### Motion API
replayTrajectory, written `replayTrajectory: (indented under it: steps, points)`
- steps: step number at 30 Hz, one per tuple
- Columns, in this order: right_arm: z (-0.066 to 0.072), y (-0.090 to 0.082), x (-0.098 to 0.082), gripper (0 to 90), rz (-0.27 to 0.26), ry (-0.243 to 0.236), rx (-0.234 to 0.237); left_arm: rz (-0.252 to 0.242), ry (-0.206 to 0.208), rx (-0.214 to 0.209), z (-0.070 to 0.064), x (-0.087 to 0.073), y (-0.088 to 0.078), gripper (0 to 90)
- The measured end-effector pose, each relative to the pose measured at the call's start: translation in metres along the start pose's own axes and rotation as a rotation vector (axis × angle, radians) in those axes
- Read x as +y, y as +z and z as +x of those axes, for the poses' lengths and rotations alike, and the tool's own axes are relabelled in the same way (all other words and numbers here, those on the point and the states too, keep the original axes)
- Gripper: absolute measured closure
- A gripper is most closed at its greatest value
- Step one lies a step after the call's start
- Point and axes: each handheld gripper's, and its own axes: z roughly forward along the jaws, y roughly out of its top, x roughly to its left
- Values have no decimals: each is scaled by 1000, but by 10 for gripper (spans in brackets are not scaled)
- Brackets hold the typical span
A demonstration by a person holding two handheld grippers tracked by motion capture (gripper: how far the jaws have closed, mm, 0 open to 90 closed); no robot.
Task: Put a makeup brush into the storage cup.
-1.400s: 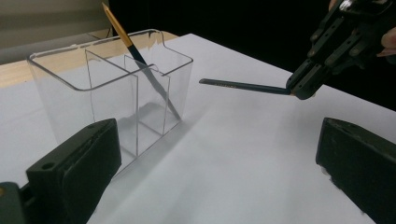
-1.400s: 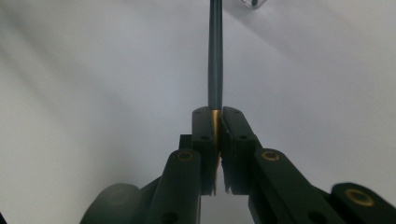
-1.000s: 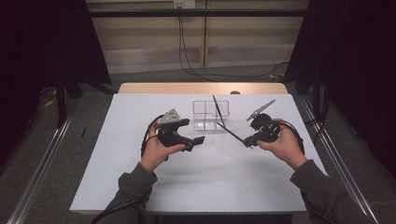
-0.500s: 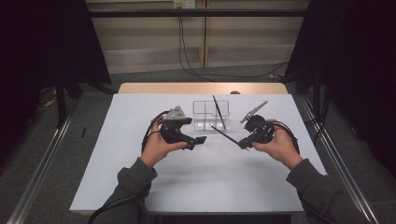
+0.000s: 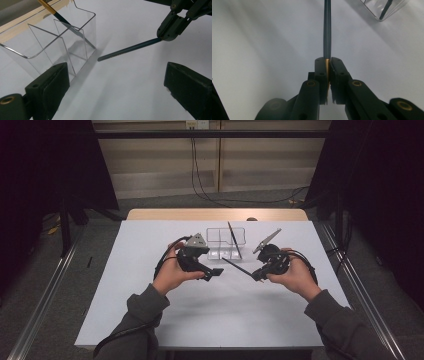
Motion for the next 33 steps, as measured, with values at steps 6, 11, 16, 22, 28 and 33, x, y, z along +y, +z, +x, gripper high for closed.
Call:
replayTrajectory:
  steps: [6,11,16,22,28,33]
  points:
    - [3,1,1,854,3,-15,4,24,23,-27,0,2,2,105]
    - [4,1,3,853,9,-43,3,48,40,-33,-2,6,3,120]
    - [8,2,5,853,7,-45,4,68,59,-35,-3,8,4,146]
    - [10,2,7,854,10,-52,6,76,68,-47,0,9,4,241]
    - [11,2,9,853,18,-59,10,66,67,-64,0,8,5,276]
    - [13,4,11,854,26,-75,14,86,84,-78,0,8,4,322]
